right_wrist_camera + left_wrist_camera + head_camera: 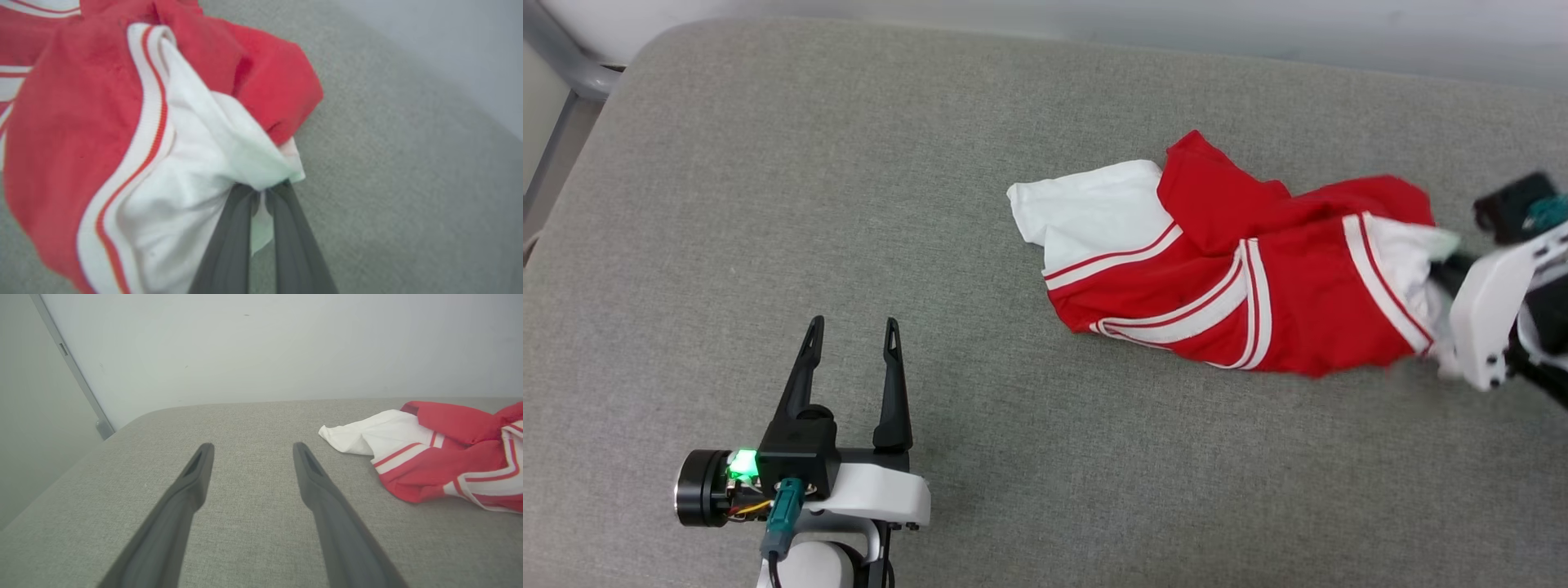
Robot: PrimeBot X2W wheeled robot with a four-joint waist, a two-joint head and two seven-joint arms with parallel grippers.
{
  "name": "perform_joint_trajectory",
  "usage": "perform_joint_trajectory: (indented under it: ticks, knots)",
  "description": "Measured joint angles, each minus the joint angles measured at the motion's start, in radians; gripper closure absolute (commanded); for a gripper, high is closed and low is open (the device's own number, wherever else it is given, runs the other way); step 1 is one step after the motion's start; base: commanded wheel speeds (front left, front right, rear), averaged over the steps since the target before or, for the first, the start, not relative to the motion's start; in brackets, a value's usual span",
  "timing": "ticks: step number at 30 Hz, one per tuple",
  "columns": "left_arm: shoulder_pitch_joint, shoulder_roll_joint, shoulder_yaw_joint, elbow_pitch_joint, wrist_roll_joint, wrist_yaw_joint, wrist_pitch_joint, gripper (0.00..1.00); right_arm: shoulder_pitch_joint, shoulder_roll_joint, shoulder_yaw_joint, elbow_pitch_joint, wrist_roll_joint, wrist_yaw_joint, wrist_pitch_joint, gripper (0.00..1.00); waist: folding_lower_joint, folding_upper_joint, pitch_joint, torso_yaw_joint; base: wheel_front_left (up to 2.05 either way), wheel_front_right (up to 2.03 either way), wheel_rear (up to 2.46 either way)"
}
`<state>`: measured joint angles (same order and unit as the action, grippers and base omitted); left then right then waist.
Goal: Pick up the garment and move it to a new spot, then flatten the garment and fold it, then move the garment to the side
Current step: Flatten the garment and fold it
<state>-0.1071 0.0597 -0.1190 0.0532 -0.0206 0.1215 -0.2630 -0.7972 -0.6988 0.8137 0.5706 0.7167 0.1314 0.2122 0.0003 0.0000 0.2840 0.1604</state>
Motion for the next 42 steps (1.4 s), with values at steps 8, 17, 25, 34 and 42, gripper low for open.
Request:
perform_joint_trajectory:
  ticks: [8, 17, 25, 34, 42]
  knots:
    - [0.015, -0.001, 0.008, 0.005, 0.002, -0.003, 0.0, 0.0, -0.081, 0.063, -0.08, 0.117, -0.07, 0.0, -0.206, 1.0, 0.0, 0.0, -0.029, 0.002, 0.0, 0.0, 0.0]
    - [0.063, -0.002, 0.012, 0.008, 0.007, 0.0, 0.0, 0.0, 0.043, 0.113, -0.135, 0.135, -0.17, 0.0, -0.391, 1.0, -0.0001, 0.0, -0.091, -0.023, 0.0, 0.0, 0.0]
    - [0.117, 0.006, 0.022, 0.012, 0.008, -0.004, 0.0, 0.0, 0.425, 0.131, -0.264, 0.018, -0.224, 0.0, -0.431, 1.0, -0.0004, 0.0, -0.17, -0.065, 0.0, 0.0, 0.0]
    - [0.141, 0.01, 0.024, 0.014, 0.009, -0.007, 0.0, 0.0, 0.738, 0.205, -0.366, -0.077, -0.257, 0.0, -0.385, 1.0, -0.0004, 0.0, -0.206, -0.101, 0.0, 0.0, 0.0]
    - [0.146, 0.01, 0.027, 0.014, 0.009, -0.007, 0.0, 0.0, 0.843, 0.265, -0.458, -0.128, -0.282, 0.0, -0.351, 0.32, -0.0004, 0.0, -0.214, -0.121, 0.0, 0.0, 0.0]
